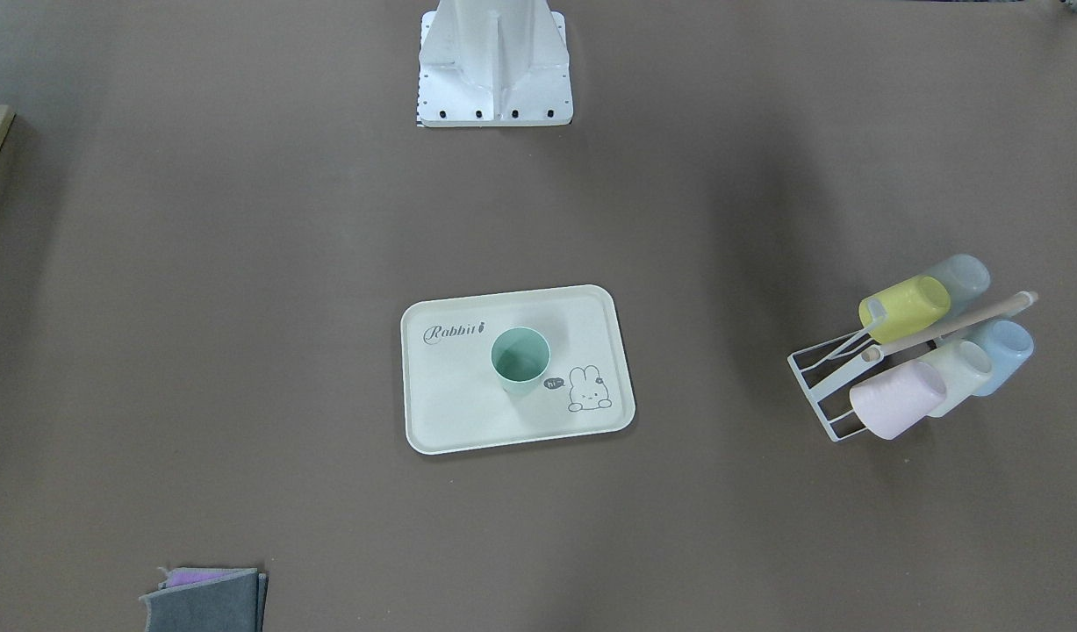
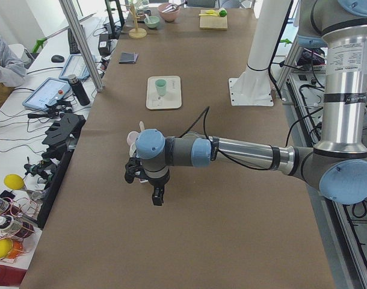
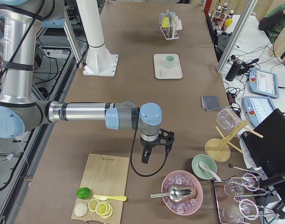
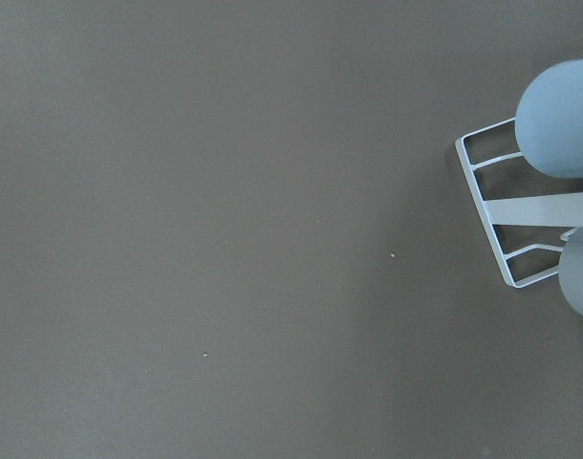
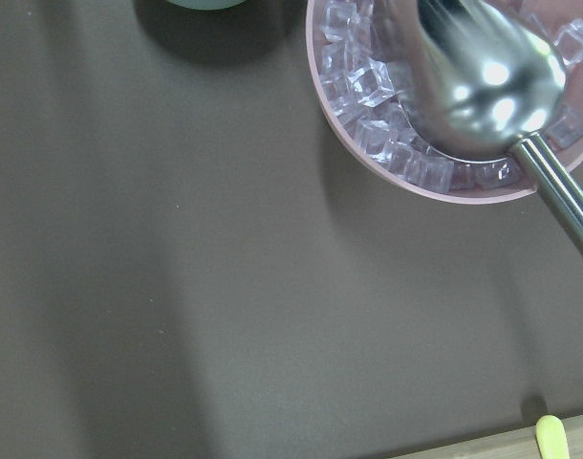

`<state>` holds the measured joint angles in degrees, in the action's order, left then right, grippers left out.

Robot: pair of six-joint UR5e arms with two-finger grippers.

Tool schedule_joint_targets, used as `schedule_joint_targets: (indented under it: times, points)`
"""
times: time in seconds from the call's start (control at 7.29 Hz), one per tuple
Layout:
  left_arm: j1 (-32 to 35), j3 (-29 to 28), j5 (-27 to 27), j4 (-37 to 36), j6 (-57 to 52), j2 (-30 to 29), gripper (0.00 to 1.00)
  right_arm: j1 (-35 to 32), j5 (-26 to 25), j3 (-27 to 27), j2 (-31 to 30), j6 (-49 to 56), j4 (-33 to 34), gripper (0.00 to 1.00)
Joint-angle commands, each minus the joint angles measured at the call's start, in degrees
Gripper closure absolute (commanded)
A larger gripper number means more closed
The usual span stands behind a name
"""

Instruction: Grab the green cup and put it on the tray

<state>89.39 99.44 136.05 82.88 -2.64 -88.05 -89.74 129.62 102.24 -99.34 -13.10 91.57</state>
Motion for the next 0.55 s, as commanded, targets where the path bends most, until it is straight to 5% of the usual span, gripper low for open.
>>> schedule_joint_targets:
  times: [0.0,0.41]
  points:
    - [0.00,0.05,0.00,0.00,0.01,0.07,0.02,0.00,0.10,-0.03,0.02,0.00,-0.16,0.00]
    - [0.09,-0.47,0.00,-0.17,0.00,0.42,0.02,0.35,0.01,-2.21,2.21,-0.09,-0.16,0.00]
